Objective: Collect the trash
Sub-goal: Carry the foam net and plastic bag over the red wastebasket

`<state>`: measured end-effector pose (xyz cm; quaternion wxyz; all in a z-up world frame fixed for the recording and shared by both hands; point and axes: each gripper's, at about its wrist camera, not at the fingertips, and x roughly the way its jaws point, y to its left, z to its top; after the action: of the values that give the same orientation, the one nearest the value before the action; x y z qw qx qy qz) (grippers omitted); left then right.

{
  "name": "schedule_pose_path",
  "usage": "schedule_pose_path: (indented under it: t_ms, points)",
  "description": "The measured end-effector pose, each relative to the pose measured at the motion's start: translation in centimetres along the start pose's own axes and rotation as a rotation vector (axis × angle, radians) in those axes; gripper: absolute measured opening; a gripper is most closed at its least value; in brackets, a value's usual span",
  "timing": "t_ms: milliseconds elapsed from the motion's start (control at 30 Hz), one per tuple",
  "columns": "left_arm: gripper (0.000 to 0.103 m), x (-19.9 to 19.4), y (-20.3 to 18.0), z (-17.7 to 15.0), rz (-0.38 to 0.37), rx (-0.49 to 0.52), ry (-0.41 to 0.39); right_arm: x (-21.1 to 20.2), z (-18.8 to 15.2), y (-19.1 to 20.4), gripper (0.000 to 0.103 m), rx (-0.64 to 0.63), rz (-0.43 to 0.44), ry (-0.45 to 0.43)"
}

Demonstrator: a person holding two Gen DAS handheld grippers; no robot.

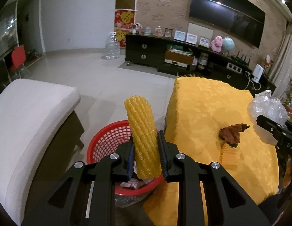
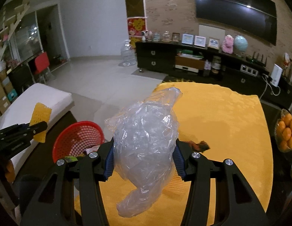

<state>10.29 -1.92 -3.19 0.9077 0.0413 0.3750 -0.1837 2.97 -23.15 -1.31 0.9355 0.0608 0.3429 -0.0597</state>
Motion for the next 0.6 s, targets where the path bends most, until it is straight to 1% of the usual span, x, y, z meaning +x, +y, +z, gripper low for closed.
schedule_pose_path:
  t_ms: [367,600]
  points:
    - [0.022,0.3,2.5,-0.6,0.037,-0.050,0.016,1.7,0.9,3.4,0.050,-0.056,0.062,0.024]
    - [0.022,1.4,3.8,-1.2,0.050,-0.078,0.042,2.9,1.4,5.5,0.050,-0.094,0.097,0.042]
